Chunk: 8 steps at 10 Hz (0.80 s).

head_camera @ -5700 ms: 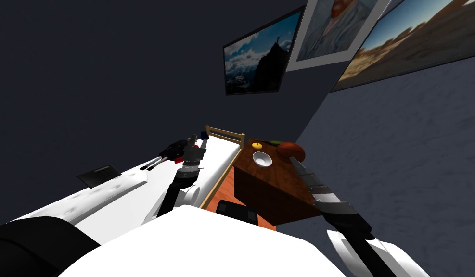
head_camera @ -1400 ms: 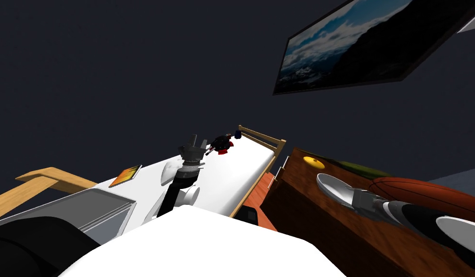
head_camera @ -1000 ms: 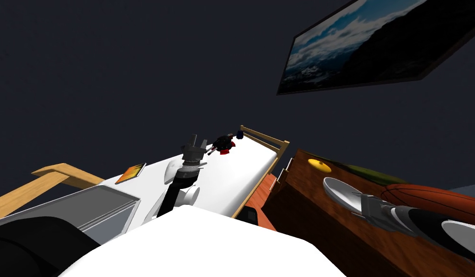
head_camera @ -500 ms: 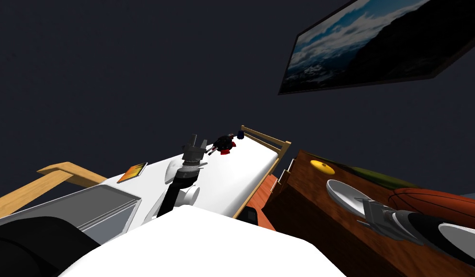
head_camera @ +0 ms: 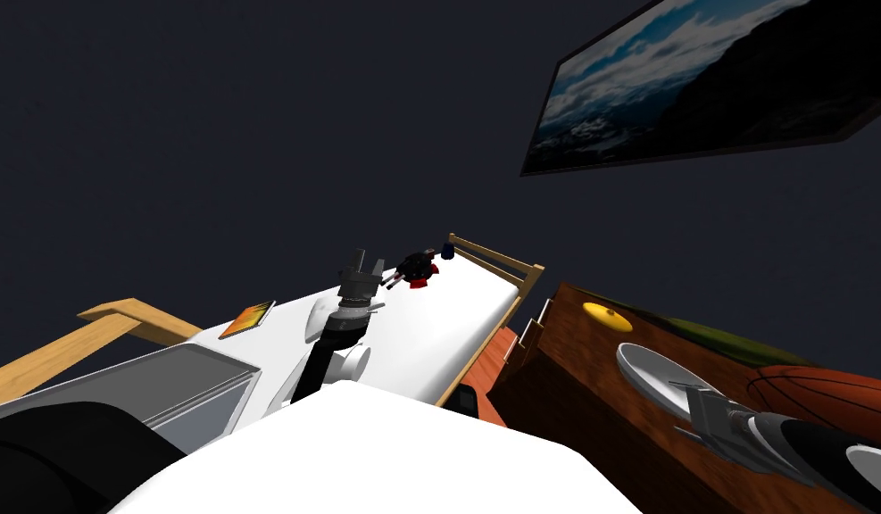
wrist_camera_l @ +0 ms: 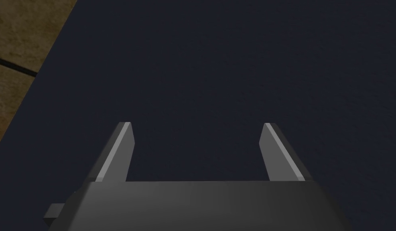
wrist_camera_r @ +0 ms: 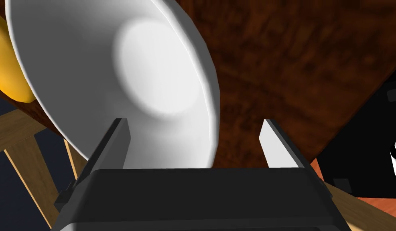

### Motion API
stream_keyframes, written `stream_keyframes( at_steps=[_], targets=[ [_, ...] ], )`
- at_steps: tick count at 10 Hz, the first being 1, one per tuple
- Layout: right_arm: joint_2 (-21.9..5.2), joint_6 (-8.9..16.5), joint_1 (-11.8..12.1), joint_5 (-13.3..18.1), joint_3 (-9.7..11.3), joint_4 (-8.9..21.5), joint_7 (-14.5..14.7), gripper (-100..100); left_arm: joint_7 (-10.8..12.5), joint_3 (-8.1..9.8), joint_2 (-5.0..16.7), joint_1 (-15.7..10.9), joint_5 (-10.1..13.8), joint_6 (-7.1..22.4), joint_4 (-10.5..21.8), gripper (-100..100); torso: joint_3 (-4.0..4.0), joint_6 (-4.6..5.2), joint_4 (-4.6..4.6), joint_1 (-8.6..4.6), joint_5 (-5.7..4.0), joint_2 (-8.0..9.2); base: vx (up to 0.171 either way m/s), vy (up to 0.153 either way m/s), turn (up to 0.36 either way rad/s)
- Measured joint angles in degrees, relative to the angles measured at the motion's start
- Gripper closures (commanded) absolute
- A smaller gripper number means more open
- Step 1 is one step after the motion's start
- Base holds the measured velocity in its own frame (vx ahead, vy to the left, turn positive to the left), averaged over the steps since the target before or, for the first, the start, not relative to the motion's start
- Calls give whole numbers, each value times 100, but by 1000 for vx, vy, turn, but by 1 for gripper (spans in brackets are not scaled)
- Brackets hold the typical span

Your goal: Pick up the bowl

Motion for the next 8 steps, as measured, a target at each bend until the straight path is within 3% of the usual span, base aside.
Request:
stream_keyframes(
  at_steps=[2, 3, 7, 8],
  targets=[
    [165, 98, 94, 176, -18, -33, -28, -100, 0, 0, 0, 0, 0, 0, 0, 0, -2, 1, -1, -3, 0, -9, 32, -8, 30],
    [172, 105, 96, 181, -15, -34, -28, 100, 0, 0, 0, 0, 0, 0, 0, 0, 7, 2, 3, -2, 0, -8, 0, 0, 0],
    [176, 101, 97, 175, -14, -36, -38, 100, 0, 0, 0, 0, 0, 0, 0, 0, 8, -2, 3, 5, 6, -5, -1, 1, -3],
    [177, 100, 98, 174, -13, -36, -39, 0, 0, 0, 0, 0, 0, 0, 0, 0, 8, -2, 4, 7, 8, -4, 0, 0, 0]
  ],
)
